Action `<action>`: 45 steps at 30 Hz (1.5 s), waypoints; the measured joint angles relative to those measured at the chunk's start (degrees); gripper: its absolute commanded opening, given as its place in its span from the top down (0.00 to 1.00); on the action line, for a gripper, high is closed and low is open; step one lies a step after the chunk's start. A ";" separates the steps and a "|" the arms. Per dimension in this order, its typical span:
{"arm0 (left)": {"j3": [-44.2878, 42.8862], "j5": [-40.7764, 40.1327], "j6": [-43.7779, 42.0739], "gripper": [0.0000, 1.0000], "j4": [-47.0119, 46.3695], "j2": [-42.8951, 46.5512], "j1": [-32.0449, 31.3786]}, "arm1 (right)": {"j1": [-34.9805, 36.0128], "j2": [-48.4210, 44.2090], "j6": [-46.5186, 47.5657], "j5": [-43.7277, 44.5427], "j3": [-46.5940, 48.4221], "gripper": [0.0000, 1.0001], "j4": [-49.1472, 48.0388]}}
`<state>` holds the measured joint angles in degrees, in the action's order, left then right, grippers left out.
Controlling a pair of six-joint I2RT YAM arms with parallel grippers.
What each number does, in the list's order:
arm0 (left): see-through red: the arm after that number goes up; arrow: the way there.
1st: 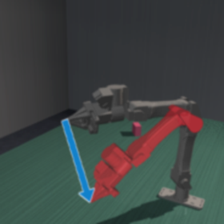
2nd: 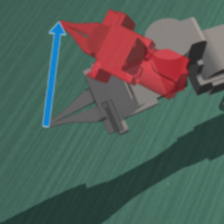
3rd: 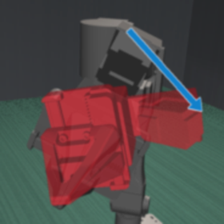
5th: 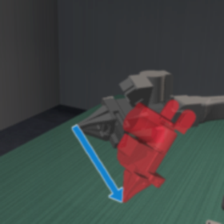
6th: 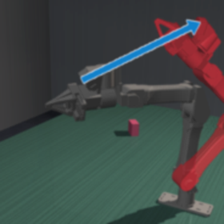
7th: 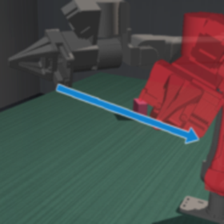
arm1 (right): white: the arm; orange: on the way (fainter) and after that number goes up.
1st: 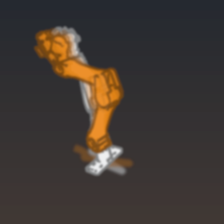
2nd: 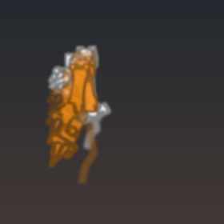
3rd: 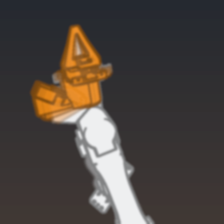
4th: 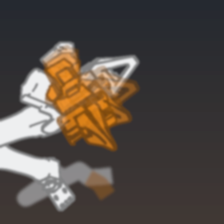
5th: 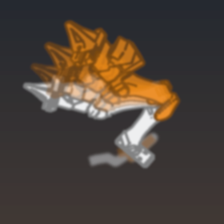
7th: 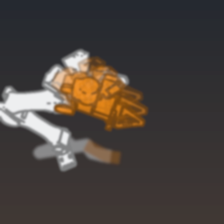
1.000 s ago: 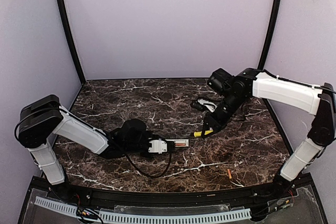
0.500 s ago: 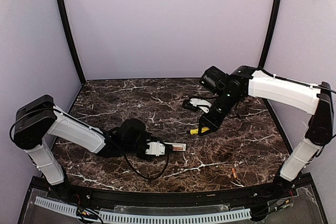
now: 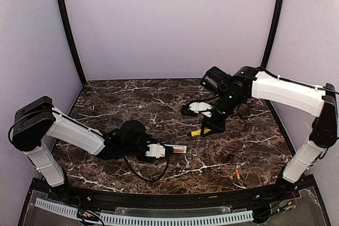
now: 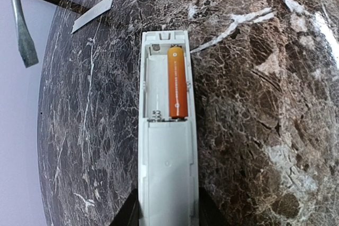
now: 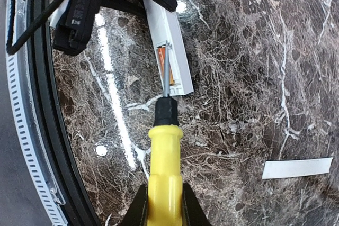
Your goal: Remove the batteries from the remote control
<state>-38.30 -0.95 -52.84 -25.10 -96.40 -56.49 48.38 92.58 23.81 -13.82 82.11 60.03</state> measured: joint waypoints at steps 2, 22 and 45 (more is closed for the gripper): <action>0.11 0.02 0.02 1.00 0.02 0.00 0.00 | 0.35 -0.42 1.73 -0.02 -0.02 1.00 -0.02; 1.01 3.89 1.01 1.00 1.64 2.89 0.00 | 2.64 1.79 13.75 -0.07 0.55 1.00 2.16; 1.01 4.61 1.01 1.00 3.19 3.74 0.00 | 2.89 7.58 14.45 5.16 2.32 1.00 3.50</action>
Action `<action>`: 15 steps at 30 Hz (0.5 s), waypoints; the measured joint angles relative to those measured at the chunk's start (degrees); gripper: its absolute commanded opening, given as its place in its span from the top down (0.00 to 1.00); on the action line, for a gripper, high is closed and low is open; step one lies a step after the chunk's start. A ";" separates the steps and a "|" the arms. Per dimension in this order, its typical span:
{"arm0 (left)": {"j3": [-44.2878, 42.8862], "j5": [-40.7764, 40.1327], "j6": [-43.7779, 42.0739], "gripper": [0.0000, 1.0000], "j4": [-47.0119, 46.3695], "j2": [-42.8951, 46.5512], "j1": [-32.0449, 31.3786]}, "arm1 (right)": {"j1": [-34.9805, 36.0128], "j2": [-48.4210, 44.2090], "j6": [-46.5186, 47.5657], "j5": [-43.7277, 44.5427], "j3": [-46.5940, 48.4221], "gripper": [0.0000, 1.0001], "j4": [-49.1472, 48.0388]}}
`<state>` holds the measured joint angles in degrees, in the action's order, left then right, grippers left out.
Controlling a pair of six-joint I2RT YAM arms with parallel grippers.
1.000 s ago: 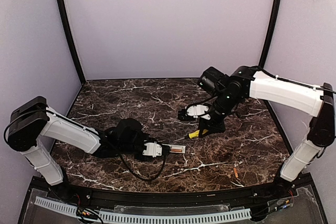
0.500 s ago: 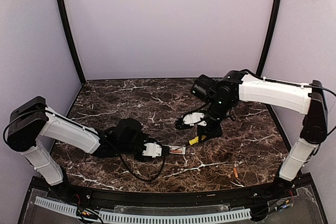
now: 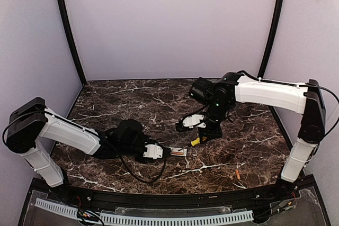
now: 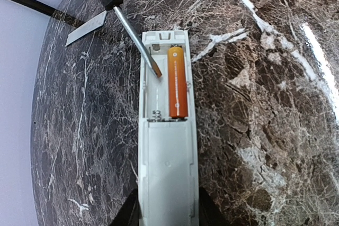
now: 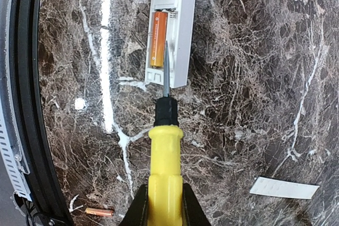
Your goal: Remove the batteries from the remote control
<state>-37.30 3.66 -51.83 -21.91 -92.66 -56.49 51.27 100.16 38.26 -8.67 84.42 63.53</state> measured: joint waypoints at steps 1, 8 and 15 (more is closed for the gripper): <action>0.00 -0.02 0.00 1.00 0.00 0.00 0.00 | 0.00 0.17 0.00 0.15 0.07 1.00 -0.07; 0.00 -0.04 0.02 1.00 0.79 0.00 0.00 | 0.00 1.20 -0.61 0.59 0.11 1.00 -0.02; 0.00 -0.09 0.17 1.00 1.03 0.00 0.00 | 0.26 1.38 -0.76 0.52 0.11 1.00 -0.04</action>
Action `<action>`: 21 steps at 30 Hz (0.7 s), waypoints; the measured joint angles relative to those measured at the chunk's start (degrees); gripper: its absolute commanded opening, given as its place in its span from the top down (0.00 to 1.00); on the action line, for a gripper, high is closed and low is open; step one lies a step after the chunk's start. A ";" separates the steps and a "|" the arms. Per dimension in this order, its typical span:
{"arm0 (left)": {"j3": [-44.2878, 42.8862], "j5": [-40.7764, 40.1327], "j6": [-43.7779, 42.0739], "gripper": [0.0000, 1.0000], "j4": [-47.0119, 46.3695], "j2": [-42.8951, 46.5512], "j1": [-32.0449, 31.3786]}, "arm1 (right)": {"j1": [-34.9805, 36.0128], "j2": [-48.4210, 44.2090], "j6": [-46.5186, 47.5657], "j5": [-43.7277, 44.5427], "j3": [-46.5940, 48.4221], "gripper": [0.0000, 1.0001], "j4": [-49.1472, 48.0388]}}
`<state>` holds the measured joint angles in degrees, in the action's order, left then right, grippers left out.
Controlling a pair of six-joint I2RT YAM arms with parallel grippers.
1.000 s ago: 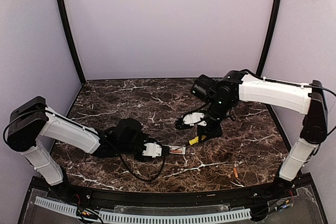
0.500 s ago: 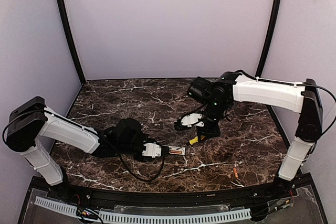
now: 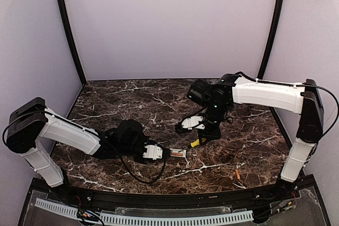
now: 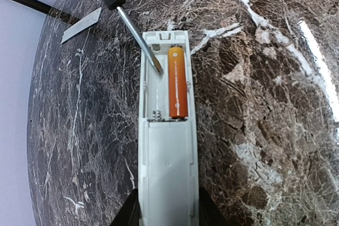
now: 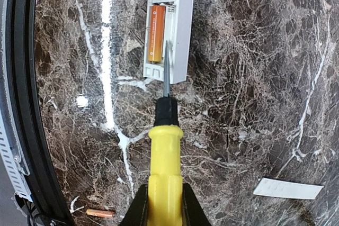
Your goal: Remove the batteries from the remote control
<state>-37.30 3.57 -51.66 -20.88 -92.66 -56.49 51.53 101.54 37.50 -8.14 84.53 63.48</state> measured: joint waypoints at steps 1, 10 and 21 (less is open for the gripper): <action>0.00 0.00 0.00 1.00 0.04 0.00 0.00 | 0.11 0.04 0.00 0.00 0.00 1.00 0.00; 0.00 -0.17 -0.02 1.00 0.07 0.00 -0.04 | 0.61 0.28 -0.02 -0.96 0.00 1.00 -0.07; 0.00 -1.16 -0.57 1.00 0.90 0.00 -0.04 | 0.61 1.27 -0.09 -1.66 0.00 1.00 -0.63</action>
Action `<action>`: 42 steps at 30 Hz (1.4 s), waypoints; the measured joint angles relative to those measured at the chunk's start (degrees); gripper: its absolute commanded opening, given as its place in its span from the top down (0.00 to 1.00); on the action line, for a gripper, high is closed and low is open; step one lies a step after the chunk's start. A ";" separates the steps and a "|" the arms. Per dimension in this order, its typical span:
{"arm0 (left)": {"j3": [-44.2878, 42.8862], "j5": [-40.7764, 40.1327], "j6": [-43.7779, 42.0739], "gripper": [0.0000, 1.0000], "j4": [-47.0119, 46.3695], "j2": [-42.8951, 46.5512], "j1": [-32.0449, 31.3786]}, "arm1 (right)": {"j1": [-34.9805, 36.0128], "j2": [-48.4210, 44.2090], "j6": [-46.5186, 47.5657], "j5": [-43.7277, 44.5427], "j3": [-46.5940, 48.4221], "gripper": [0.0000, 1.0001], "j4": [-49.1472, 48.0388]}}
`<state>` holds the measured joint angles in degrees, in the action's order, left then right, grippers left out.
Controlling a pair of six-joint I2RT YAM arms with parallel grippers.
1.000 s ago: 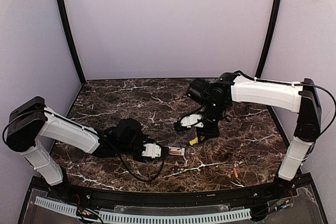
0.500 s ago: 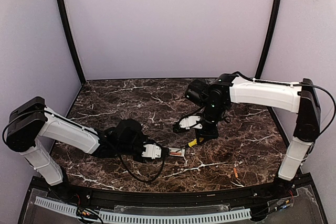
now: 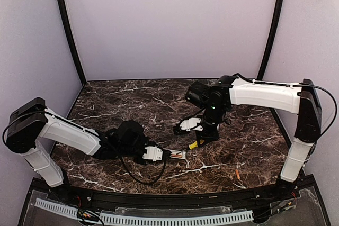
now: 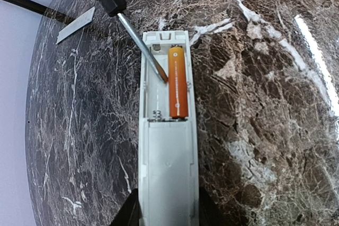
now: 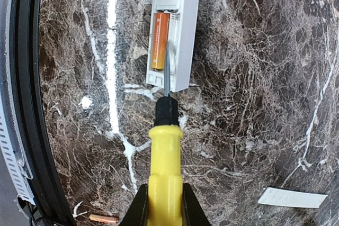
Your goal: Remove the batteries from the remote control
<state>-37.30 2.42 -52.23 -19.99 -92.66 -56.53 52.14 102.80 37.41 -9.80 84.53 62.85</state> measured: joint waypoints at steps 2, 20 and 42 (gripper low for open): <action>0.00 -0.13 -0.24 1.00 0.00 0.00 -0.02 | 0.00 0.13 -0.02 -0.04 0.00 1.00 -0.07; 1.29 -5.18 -4.22 1.00 -2.23 -0.35 -1.22 | 0.00 1.55 -0.17 -0.63 -0.11 1.00 -2.36; 3.52 -10.93 -8.74 1.00 -9.97 -2.05 -2.64 | -0.37 2.69 0.83 -2.36 -0.68 1.00 -4.24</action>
<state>-33.78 -8.51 -60.97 -29.95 -94.72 -59.18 51.77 105.49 38.24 -12.16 83.85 58.61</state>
